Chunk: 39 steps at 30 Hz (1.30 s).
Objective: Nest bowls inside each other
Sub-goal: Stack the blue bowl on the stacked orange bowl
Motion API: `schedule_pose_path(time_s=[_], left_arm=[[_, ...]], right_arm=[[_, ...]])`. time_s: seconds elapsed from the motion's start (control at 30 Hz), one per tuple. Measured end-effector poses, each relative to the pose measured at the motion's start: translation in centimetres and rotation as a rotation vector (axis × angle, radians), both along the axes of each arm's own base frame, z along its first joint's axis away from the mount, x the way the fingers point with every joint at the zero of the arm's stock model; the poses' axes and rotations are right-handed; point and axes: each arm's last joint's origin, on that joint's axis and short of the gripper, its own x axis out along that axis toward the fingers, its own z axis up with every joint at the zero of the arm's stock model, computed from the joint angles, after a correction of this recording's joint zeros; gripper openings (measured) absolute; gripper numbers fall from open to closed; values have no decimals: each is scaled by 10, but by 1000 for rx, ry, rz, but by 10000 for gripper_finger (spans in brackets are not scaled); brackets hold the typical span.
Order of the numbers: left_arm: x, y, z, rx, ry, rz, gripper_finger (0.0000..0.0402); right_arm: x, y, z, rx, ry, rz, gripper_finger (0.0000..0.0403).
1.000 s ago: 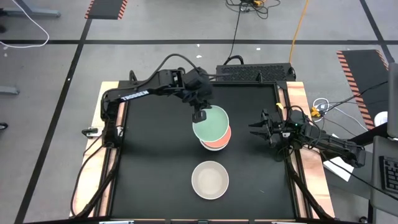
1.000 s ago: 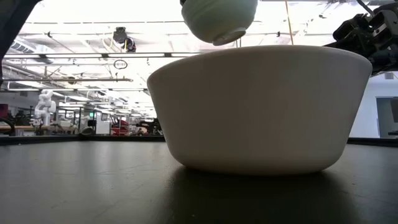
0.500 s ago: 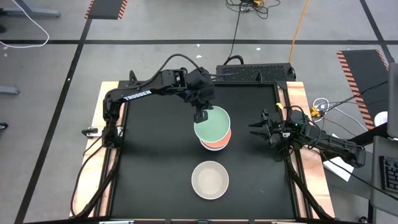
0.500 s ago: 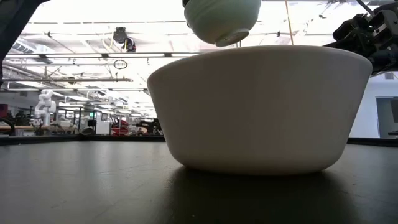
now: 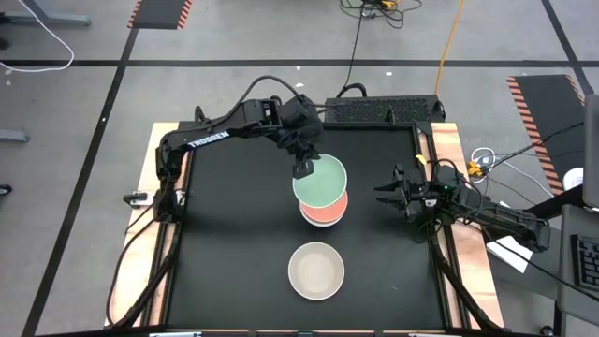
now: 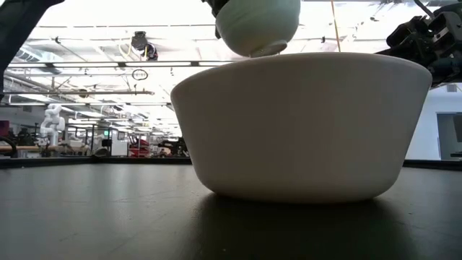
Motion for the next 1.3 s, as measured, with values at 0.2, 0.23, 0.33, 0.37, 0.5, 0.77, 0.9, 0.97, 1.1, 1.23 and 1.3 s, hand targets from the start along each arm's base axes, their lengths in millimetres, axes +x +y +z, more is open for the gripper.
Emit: schedule_pose_path(time_s=[0.2,0.23,0.33,0.37,0.5,0.77,0.9,0.97,1.1,1.23,1.3], left_arm=[[9,13,-16,-28,28,8,5],[11,15,-19,-30,34,10,5],[16,20,-29,-44,59,12,5],[18,21,-34,-58,66,5,5],[27,24,-50,-77,97,-17,5],[40,29,-76,-101,156,-16,5],[42,29,-84,-111,185,-24,5],[43,30,-87,-114,189,-24,5],[43,30,-92,-120,225,-22,5],[42,30,-99,-131,270,-20,5],[44,29,-101,-130,270,-21,5]], right_arm=[[0,0,0,0,3,0,155],[0,0,0,0,5,0,155],[1,0,-1,4,15,0,155],[1,0,-2,5,18,0,155],[2,-1,-3,9,33,0,155],[3,-1,-4,14,46,0,155],[3,-1,-4,14,46,0,155],[3,-1,-4,11,46,0,155],[3,-1,-4,11,48,0,155],[3,-1,-4,11,47,0,155],[3,-1,-4,11,47,0,155]])
